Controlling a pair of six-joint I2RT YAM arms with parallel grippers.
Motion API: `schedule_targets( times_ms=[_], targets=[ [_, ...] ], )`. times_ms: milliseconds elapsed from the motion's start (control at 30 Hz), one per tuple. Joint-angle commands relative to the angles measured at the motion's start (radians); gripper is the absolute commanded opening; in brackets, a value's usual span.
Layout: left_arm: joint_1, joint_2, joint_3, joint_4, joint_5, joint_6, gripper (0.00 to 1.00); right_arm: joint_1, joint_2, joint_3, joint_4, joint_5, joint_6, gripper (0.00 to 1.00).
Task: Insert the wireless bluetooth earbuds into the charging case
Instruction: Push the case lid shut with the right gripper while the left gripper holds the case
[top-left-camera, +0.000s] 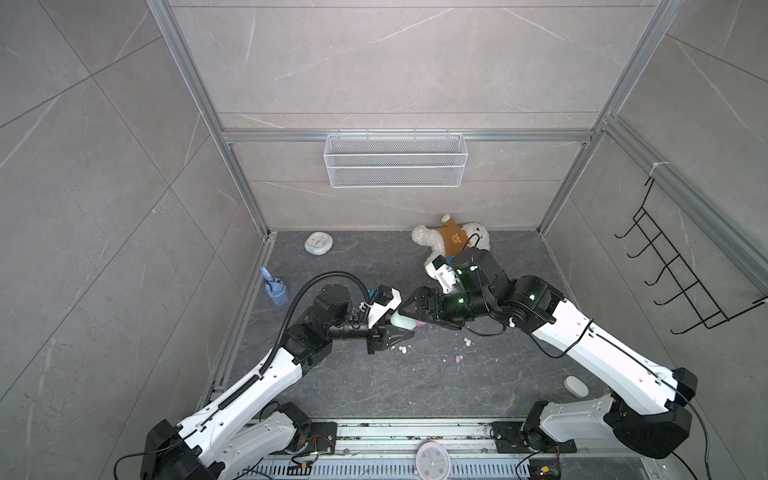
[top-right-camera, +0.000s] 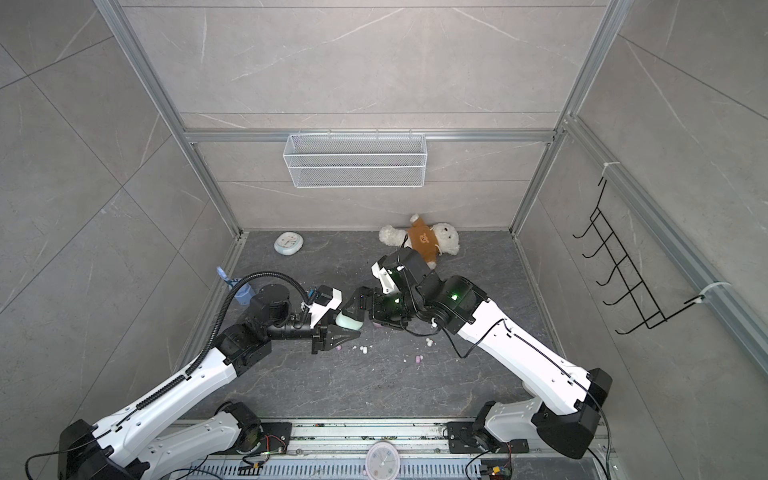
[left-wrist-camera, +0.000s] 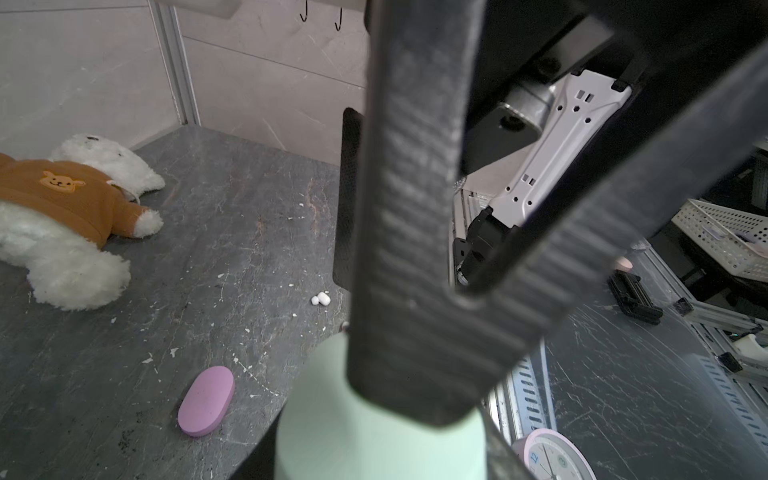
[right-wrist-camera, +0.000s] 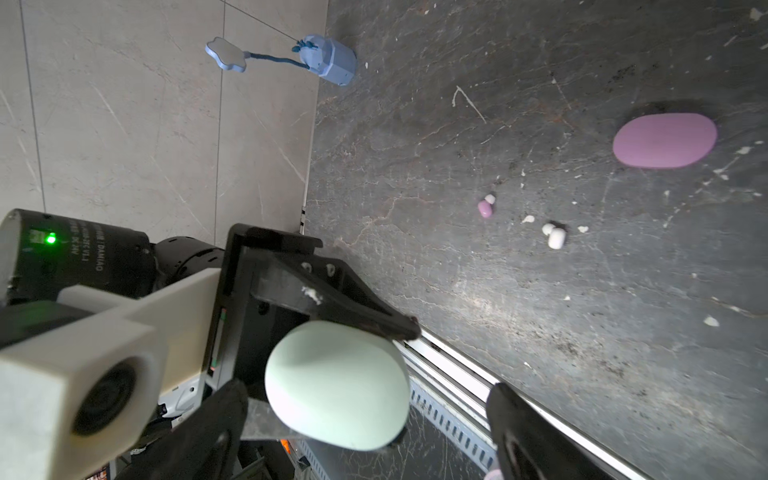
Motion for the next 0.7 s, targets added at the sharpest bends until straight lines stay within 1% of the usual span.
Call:
schedule_targets(
  times_ms=[0, 267, 333, 367, 467, 667],
  targets=[
    [-0.004, 0.003, 0.048, -0.013, 0.002, 0.037, 0.21, -0.003, 0.011, -0.021, 0.062, -0.05, 0.022, 0.91],
    [-0.006, 0.005, 0.046, -0.015, 0.002, 0.039, 0.22, -0.002, 0.039, -0.037, 0.09, -0.084, 0.039, 0.86],
    [-0.007, 0.006, 0.044, -0.015, 0.001, 0.039, 0.22, 0.0, 0.04, -0.046, 0.098, -0.09, 0.045, 0.83],
    [-0.006, 0.006, 0.044, -0.013, 0.002, 0.039, 0.22, 0.001, 0.042, -0.054, 0.106, -0.093, 0.049, 0.8],
    [-0.006, 0.008, 0.042, -0.011, 0.001, 0.039, 0.22, 0.003, 0.045, -0.066, 0.118, -0.1, 0.058, 0.77],
    [-0.006, 0.009, 0.043, -0.011, 0.0, 0.04, 0.22, 0.01, 0.057, -0.068, 0.12, -0.106, 0.063, 0.76]
  ],
)
